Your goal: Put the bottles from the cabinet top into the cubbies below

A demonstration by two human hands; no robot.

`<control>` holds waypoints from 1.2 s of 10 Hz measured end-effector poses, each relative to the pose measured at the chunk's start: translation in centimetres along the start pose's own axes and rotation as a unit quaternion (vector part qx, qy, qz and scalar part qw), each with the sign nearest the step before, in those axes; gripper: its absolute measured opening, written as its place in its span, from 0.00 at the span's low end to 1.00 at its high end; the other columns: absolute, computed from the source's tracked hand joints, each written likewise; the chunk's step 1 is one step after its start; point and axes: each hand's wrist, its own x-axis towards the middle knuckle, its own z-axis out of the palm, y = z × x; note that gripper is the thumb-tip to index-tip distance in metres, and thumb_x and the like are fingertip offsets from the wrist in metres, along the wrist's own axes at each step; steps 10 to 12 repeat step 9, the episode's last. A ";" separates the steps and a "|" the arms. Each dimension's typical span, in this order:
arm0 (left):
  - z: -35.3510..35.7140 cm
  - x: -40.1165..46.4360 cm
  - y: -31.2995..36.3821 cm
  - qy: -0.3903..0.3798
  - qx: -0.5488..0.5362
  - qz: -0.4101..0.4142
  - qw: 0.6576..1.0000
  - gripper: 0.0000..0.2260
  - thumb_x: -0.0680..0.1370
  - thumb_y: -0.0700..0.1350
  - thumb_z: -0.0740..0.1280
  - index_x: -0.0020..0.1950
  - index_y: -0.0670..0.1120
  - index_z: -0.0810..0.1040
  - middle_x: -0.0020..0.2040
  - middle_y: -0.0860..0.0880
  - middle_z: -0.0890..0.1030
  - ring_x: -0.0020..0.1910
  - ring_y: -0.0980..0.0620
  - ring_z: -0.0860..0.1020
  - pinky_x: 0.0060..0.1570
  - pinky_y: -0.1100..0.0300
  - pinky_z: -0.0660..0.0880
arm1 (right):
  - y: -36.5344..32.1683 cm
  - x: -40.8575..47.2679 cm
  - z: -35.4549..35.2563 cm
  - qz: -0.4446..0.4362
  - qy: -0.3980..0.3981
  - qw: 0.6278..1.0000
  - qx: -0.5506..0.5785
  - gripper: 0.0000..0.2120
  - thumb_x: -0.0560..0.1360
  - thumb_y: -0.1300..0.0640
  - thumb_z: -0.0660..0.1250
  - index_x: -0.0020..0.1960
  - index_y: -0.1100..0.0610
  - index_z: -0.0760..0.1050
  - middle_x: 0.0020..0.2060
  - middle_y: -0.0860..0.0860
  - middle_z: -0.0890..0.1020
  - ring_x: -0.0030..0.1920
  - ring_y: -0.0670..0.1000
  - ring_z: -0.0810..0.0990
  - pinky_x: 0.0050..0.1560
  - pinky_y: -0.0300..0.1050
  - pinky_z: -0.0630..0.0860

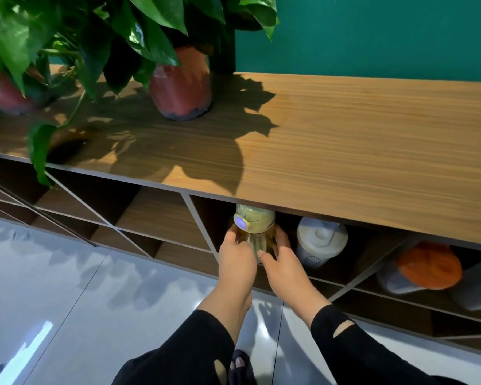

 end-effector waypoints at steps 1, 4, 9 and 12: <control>0.2 -0.4 -0.1 0.006 -0.006 0.014 1.000 0.20 0.78 0.34 0.55 0.62 0.50 0.77 0.53 0.48 0.84 0.49 0.51 0.80 0.50 0.55 0.77 | -0.2 0.3 -0.3 -0.001 -0.006 1.000 -0.012 0.35 0.82 0.63 0.62 0.83 0.51 0.50 0.65 0.49 0.76 0.60 0.47 0.75 0.61 0.41 0.70; 0.4 -0.4 -0.7 0.031 -0.013 0.030 0.999 0.19 0.80 0.35 0.54 0.64 0.50 0.75 0.50 0.51 0.83 0.48 0.53 0.80 0.44 0.60 0.74 | 0.3 0.9 -0.8 -0.012 -0.014 0.999 -0.042 0.34 0.82 0.64 0.62 0.83 0.53 0.50 0.62 0.48 0.75 0.61 0.48 0.75 0.61 0.39 0.68; 3.3 -7.0 -1.9 -0.025 -0.148 -0.152 0.977 0.15 0.85 0.45 0.59 0.53 0.36 0.80 0.44 0.40 0.81 0.45 0.45 0.80 0.51 0.52 0.77 | -0.9 -9.7 -3.2 0.026 -0.018 0.999 0.041 0.20 0.86 0.51 0.57 0.77 0.48 0.68 0.74 0.42 0.73 0.73 0.41 0.69 0.72 0.33 0.63; 3.3 -7.0 -1.9 -0.025 -0.148 -0.152 0.977 0.15 0.85 0.45 0.59 0.53 0.36 0.80 0.44 0.40 0.81 0.45 0.45 0.80 0.51 0.52 0.77 | -0.9 -9.7 -3.2 0.026 -0.018 0.999 0.041 0.20 0.86 0.51 0.57 0.77 0.48 0.68 0.74 0.42 0.73 0.73 0.41 0.69 0.72 0.33 0.63</control>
